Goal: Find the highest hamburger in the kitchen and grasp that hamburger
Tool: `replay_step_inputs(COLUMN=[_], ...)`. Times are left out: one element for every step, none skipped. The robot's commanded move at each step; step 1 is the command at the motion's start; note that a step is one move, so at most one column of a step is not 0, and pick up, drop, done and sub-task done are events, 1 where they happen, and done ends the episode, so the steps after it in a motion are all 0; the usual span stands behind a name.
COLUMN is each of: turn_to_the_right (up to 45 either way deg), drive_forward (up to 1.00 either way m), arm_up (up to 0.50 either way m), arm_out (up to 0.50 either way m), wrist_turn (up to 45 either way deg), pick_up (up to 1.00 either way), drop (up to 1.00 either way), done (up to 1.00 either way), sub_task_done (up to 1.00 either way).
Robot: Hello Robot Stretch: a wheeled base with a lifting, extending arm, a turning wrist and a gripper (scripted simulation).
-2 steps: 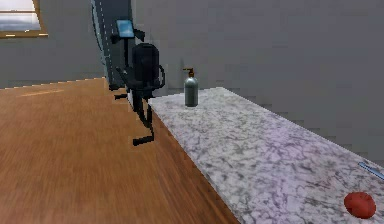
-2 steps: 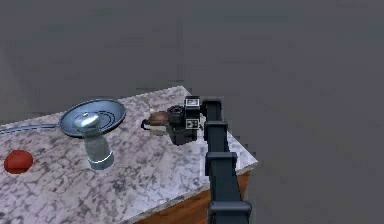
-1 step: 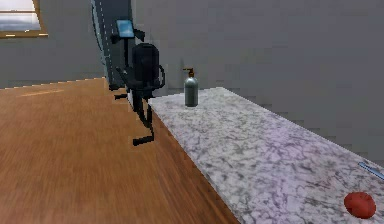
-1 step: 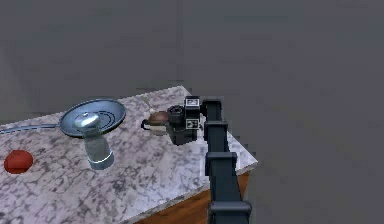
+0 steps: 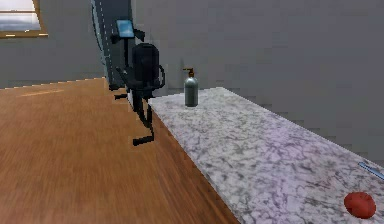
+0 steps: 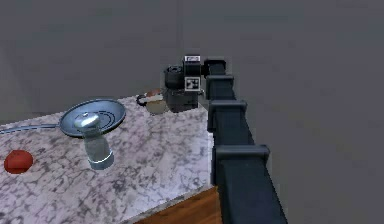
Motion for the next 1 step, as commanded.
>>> replay_step_inputs(turn_to_the_right=[0.0], drive_forward=[0.00], arm_up=[0.00], arm_out=[0.00], wrist_turn=[0.0], pick_up=[0.00], drop=[0.00], done=[1.00], sub_task_done=[0.00])
